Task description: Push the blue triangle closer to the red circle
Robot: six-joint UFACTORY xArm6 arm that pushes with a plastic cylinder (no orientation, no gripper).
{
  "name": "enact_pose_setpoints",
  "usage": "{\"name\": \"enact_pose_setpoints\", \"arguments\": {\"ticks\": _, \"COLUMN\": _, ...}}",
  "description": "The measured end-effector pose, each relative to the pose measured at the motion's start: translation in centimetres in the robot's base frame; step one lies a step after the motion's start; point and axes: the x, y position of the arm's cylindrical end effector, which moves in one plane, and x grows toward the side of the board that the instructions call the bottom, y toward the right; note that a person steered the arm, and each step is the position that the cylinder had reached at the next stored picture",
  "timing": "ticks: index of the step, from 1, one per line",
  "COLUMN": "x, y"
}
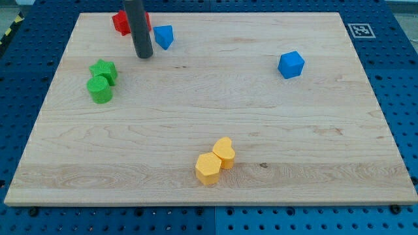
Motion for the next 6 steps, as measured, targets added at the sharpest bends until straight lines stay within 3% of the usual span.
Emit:
{"name": "enact_pose_setpoints", "arguments": {"ticks": 2, "x": -0.7, "y": 6.3}}
{"name": "enact_pose_setpoints", "arguments": {"ticks": 4, "x": -4.9, "y": 3.6}}
{"name": "enact_pose_setpoints", "arguments": {"ticks": 6, "x": -6.0, "y": 2.2}}
